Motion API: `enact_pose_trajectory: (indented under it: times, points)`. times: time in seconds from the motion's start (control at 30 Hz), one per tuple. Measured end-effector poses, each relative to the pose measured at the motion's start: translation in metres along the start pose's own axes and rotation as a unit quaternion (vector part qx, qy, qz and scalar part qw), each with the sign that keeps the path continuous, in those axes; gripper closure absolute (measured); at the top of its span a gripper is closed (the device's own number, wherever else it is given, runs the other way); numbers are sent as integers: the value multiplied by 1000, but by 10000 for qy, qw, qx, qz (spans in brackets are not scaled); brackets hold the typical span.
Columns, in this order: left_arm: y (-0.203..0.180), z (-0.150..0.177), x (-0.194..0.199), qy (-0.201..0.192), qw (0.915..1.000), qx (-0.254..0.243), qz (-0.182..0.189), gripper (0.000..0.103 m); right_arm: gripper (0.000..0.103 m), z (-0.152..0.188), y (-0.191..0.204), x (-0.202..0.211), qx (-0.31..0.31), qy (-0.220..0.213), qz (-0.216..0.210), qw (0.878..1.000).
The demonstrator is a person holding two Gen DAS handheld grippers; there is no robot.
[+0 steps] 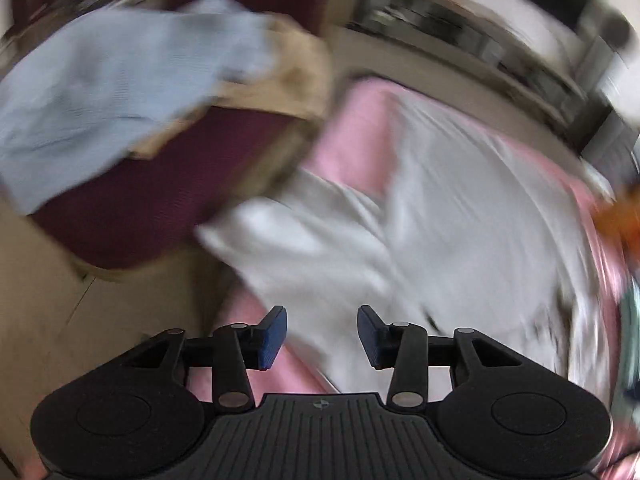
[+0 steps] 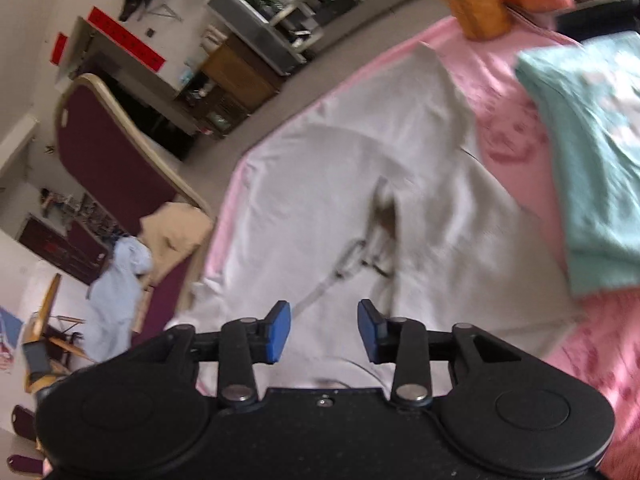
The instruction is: Fold clothes
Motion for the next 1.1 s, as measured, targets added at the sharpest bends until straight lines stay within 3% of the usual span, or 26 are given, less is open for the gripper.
enact_pose_trajectory:
  times: [0.13, 0.27, 0.37, 0.57, 0.6, 0.63, 0.7, 0.83, 0.97, 1.1]
  points:
    - [37, -33, -16, 49, 9950, 999, 27, 64, 59, -24, 25, -16, 335, -194, -359, 9986]
    - [55, -28, -45, 452, 9844, 1700, 71, 71, 59, -31, 24, -30, 390, -553, -529, 9963]
    - [59, -30, -55, 472, 9809, 1887, -54, 70, 58, -24, 11, -39, -71, -448, -557, 9974]
    - [68, -33, -73, 471, 9750, 2146, -342, 71, 55, -23, 16, -35, 78, -497, -583, 9970]
    - [70, -34, -74, 426, 9739, 2195, -383, 75, 55, -23, 16, -35, 67, -489, -602, 9970]
    - [72, -35, -75, 382, 9729, 2247, -403, 88, 55, -22, 16, -36, 52, -473, -618, 9970]
    - [75, -36, -74, 299, 9709, 2356, -308, 98, 55, -22, 15, -38, 25, -453, -615, 9971]
    - [69, -41, -62, 18, 9754, 2192, -218, 103, 54, -23, 14, -36, -25, -495, -593, 9970]
    - [37, -47, -35, -606, 9890, 1328, -234, 103, 54, -24, 11, -26, -39, -584, -517, 9969]
    - [0, -52, -6, -1220, 9914, 420, -241, 103, 54, -26, 7, -7, -32, -738, -340, 9967]
Point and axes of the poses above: each gripper's, at about its wrist camera, not at the fingertips, and x roughly against the way its jaws point, y to its left, z to its underside, the point moved 9 cm from there along -x, roughly the way its jaws point, and after that the axes turned 6 degrees about x, right-handed, at the moved point
